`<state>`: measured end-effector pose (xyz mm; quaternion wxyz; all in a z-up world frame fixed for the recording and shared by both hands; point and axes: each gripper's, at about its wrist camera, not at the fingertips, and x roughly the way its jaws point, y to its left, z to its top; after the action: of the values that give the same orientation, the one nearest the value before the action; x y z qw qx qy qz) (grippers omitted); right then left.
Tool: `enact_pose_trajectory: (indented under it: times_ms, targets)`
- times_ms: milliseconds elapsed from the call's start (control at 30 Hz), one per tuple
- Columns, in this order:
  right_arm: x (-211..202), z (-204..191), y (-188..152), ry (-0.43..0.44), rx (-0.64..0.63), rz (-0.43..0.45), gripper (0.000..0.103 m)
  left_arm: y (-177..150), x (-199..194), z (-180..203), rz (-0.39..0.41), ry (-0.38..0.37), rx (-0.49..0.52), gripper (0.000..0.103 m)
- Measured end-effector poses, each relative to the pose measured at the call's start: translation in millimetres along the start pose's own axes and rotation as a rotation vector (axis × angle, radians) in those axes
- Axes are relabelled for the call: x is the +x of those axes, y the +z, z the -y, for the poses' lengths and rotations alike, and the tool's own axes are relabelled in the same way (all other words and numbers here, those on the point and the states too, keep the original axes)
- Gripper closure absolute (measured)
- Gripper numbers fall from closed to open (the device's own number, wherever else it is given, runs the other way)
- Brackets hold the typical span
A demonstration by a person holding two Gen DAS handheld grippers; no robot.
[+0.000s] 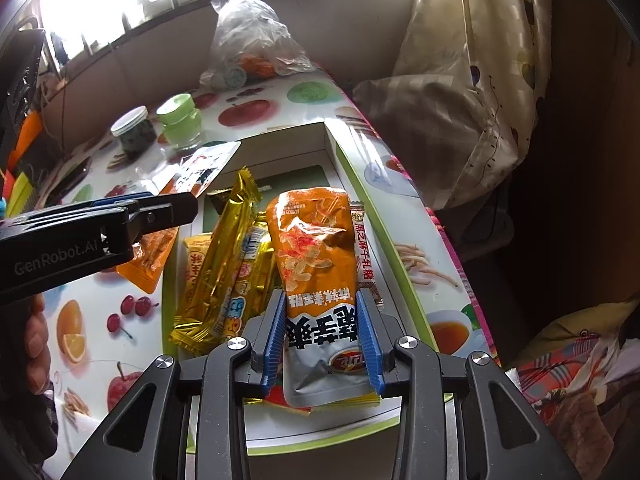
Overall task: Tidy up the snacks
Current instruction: 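Carry orange packet with left tool while right carries its packet over box, then open left tool releasing orange packet while right releases its packet into box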
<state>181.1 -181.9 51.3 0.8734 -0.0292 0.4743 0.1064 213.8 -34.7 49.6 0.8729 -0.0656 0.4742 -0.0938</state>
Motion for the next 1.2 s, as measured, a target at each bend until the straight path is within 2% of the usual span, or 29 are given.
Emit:
enact_pose_trajectory:
  times_ms: [833,1200]
  targets:
    - [10,1,0,-0.018,-0.018,0.005,0.061,1,15,0,-0.024,0.010,-0.017,0.051]
    - [4,4,-3,-0.021,0.006,0.045,0.054,-4,10,1,-0.008,0.008,-0.018,0.050]
